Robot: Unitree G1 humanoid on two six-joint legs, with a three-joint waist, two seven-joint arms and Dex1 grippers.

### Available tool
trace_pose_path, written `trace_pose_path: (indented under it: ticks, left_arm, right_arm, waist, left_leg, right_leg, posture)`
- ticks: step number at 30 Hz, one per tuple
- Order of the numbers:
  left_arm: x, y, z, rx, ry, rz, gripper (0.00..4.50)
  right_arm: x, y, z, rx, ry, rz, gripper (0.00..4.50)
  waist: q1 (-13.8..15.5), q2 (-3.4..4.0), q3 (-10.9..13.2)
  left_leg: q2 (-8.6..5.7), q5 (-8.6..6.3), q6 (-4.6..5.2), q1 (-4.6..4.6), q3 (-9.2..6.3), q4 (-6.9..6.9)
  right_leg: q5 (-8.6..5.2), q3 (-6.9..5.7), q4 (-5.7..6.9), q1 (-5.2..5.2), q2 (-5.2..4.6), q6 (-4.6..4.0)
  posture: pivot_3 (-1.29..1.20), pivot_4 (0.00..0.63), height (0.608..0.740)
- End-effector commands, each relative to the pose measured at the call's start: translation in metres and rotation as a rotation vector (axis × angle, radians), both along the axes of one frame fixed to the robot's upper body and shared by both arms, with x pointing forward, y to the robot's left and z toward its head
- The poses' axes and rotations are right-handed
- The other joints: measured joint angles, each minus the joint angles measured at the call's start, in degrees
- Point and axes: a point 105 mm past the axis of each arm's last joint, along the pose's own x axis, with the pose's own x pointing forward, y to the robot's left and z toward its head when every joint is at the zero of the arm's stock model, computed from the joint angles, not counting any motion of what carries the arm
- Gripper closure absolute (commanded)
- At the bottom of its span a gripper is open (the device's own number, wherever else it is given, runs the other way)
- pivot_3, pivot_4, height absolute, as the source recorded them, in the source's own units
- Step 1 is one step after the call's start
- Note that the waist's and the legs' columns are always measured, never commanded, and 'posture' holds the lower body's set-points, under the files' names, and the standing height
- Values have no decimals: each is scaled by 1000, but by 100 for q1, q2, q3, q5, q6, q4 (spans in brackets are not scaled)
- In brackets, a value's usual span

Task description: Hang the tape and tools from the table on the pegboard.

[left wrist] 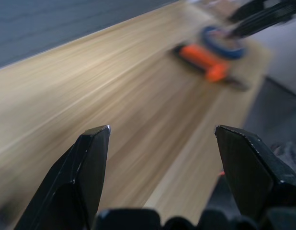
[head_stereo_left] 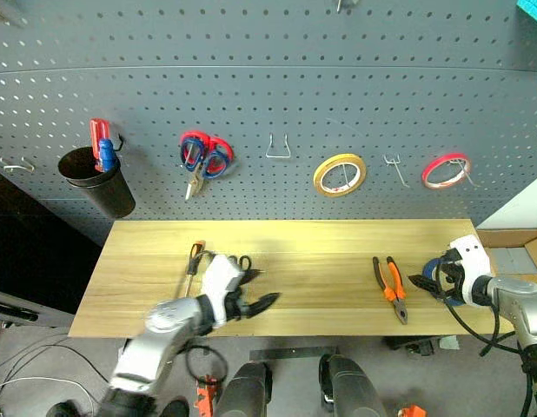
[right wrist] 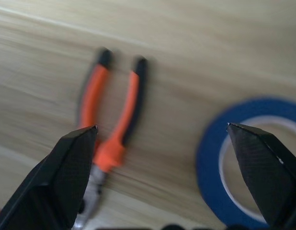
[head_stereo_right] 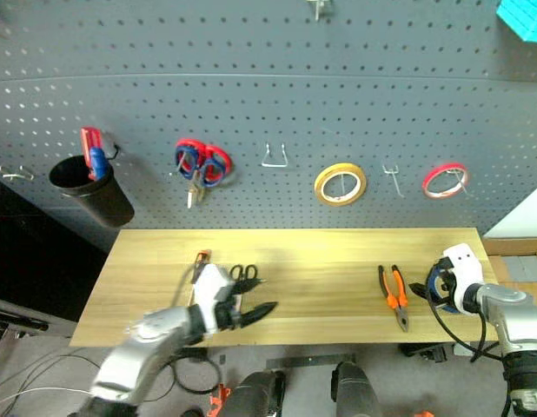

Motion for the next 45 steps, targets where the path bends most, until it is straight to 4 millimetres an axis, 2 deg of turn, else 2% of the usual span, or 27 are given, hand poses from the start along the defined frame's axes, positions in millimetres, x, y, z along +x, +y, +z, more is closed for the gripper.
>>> trace_pose_path:
  ticks: [1, 4, 7, 13, 16, 23, 26, 27, 30, 34, 35, 39, 42, 45]
  left_arm:
    - [-2, -36, -6, 31, -38, -101, 779]
    - [-12, -63, -6, 25, -70, -162, 779]
    - [-19, -68, -8, 30, -77, -172, 779]
    - [-27, -73, -1, 26, -79, -195, 779]
    - [-27, -70, 2, 30, -82, -191, 754]
    - [-21, -69, 13, 12, -98, -182, 754]
    - [-10, -69, 23, -3, -129, -164, 754]
    - [-7, -68, 25, -6, -142, -160, 754]
    - [3, -68, 29, -14, -168, -145, 754]
    - [32, -59, 50, -122, -268, 2, 754]
    - [40, -58, 54, -159, -278, 23, 754]
    - [52, -55, 61, -223, -314, 35, 754]
    - [52, -52, 62, -238, -338, 20, 754]
    - [51, -51, 63, -251, -336, 16, 754]
  right_arm:
    - [9, -13, 0, -27, -27, -95, 0]
    - [19, -11, -11, -9, -52, -153, 0]
    - [25, -6, -18, 56, -64, -200, 0]
    - [29, 3, -38, 70, -15, -242, 0]
    - [30, 7, -38, 83, -23, -255, 598]
    - [29, 11, -36, 87, -20, -271, 2960]
    - [30, 11, -20, 64, -78, -268, 4024]
    - [29, 11, -12, 52, -103, -266, 4145]
    - [27, 14, 5, 40, -151, -267, 4144]
    - [10, 31, 55, 50, -285, -224, 4144]
    - [5, 42, 73, 79, -343, -186, 4144]
    - [-26, 96, 142, 185, -618, 24, 4145]
    - [-42, 124, 160, 192, -678, 142, 4145]
    - [-43, 131, 168, 195, -710, 150, 4145]
  waist:
    - [-48, -4, 24]
    - [-139, -27, 131]
    - [-212, -36, 207]
    - [-214, -43, 299]
    - [-211, -76, 329]
    - [-211, -79, 348]
    - [-202, -74, 348]
    - [-201, -71, 347]
    - [-204, -50, 342]
    - [-213, -20, 327]
    - [-218, -3, 314]
    - [-355, 45, 225]
    - [-487, 43, 159]
    - [-573, 25, 96]
  left_leg:
    - [0, 0, 0, 1, 2, -1]
    - [3, 0, 2, 3, 14, 6]
    - [8, 0, 3, 3, 18, 5]
    - [11, -1, 4, 1, 18, 13]
    - [11, -2, 5, 0, 15, 21]
    - [12, -2, 5, 0, 12, 20]
    - [11, -1, 5, -1, 12, 21]
    - [11, -1, 4, -2, 12, 21]
    - [10, -1, 3, -10, 12, 18]
    - [8, 3, -6, -19, 16, 20]
    - [10, 7, -14, -23, 14, 23]
    - [16, 0, -29, -74, 12, 84]
    - [12, -5, -18, -80, 36, 96]
    - [6, -24, 19, -82, 49, 121]
  right_leg:
    - [0, 1, 0, 1, 0, 0]
    - [2, 8, 2, 3, 5, 5]
    - [5, 12, 3, 1, 9, 5]
    - [6, 11, 9, -1, 11, 6]
    - [7, 9, 8, 2, 11, 10]
    - [7, 7, 8, 1, 13, 10]
    - [8, 6, 8, 0, 13, 11]
    - [8, 6, 8, -1, 13, 12]
    - [9, 7, 8, -11, 13, 13]
    - [15, 7, 9, -21, 12, 23]
    - [17, 4, 9, -23, 12, 26]
    - [27, -5, 17, -46, 25, 43]
    - [45, -5, 9, -49, 25, 76]
    - [55, 7, 5, -45, 23, 90]
  posture:
    - [-140, 318, 740]
    - [-156, 337, 740]
    - [-138, 351, 740]
    - [-112, 364, 740]
    - [-98, 373, 740]
    - [-113, 351, 740]
    - [-127, 334, 740]
    - [-132, 327, 740]
    - [-171, 299, 740]
    - [-239, 263, 740]
    - [-316, 230, 740]
    - [-406, 206, 740]
    - [-430, 197, 740]
    - [-434, 188, 740]
